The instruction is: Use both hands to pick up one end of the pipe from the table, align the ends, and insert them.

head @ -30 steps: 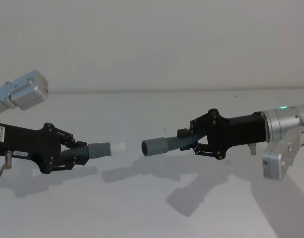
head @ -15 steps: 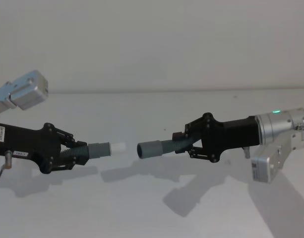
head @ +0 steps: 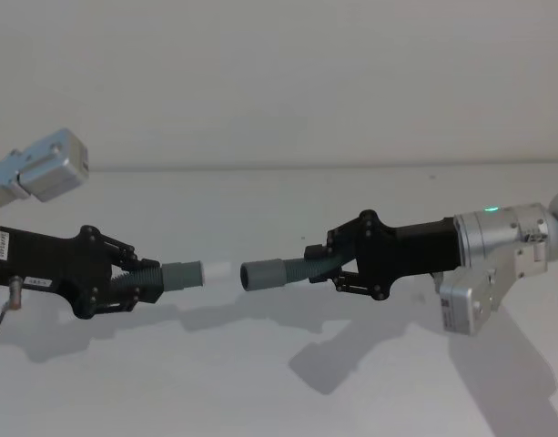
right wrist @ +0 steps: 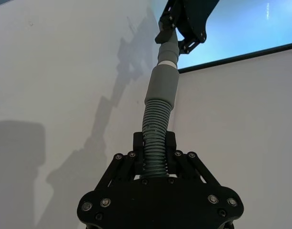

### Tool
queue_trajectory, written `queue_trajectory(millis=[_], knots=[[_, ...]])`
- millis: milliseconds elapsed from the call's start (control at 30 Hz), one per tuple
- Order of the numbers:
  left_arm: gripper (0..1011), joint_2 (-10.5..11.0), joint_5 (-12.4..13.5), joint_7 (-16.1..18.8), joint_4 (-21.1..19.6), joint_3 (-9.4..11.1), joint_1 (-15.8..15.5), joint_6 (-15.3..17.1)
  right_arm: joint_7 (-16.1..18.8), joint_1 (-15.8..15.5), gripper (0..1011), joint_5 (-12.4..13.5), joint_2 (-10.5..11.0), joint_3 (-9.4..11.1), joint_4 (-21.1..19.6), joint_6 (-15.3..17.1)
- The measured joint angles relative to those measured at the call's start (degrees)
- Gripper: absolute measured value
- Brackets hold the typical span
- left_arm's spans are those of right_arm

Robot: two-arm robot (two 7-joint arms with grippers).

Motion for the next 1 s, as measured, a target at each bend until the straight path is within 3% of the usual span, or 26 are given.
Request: queue_trajectory(millis=[1000], knots=[[302,0.0,0.0,0.0,0.0,0.0,0.0,0.0,-1.43,2.02,234,-1.18,-1.38,-1.62,4.06,-0.3]])
